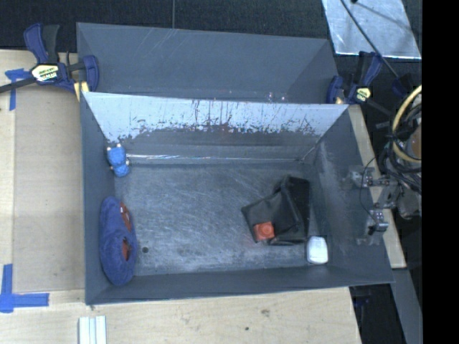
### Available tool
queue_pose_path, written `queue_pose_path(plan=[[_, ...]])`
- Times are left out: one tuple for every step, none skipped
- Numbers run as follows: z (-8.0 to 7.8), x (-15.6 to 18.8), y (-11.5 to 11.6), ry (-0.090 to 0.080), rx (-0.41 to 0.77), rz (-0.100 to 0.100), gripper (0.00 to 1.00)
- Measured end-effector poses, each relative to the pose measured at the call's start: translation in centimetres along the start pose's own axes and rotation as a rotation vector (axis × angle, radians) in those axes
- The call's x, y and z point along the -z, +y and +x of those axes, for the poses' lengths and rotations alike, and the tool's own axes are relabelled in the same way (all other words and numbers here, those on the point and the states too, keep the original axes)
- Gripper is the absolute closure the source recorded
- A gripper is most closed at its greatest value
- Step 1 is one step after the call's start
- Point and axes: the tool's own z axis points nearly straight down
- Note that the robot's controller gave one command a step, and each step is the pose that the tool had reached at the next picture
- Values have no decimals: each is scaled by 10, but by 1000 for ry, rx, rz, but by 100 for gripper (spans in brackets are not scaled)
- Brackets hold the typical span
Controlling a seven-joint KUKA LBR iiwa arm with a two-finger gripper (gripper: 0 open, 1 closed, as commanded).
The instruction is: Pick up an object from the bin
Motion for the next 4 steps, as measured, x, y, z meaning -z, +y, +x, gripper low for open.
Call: queue_pose_path(plan=[[-41, -145, 30, -21, 158, 6, 0], [-103, -149, 59, -9, 566, 14, 0], [-106, -144, 54, -19, 561, 24, 100], [-131, -149, 38, -14, 527, 15, 100]])
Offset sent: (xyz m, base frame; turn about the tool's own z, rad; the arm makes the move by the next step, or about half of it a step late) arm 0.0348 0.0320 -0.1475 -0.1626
